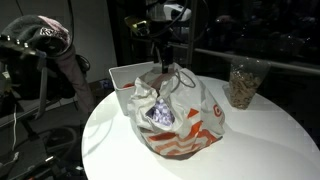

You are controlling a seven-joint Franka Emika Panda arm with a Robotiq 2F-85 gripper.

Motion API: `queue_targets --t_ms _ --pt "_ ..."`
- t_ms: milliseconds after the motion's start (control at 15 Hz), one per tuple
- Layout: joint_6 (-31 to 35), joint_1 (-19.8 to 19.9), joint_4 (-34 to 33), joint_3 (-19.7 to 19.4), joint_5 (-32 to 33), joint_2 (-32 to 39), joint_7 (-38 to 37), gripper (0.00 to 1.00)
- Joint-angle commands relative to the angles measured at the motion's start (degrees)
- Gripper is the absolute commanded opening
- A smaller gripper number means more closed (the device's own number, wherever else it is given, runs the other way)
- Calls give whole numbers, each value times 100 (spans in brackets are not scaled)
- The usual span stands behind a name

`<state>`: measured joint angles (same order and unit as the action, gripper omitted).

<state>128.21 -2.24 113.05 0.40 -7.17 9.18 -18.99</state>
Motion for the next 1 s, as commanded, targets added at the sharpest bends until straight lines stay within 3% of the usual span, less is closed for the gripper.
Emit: queue_targets --t_ms 0,200,600,933 --pt "-738 -145 -321 18 394 -49 -501 100" --pt "-879 -187 -343 4 571 7 -787 100" --pt "-528 -322 -398 222 334 156 -636 100" --pt "-180 -672 -1124 401 484 945 -845 100"
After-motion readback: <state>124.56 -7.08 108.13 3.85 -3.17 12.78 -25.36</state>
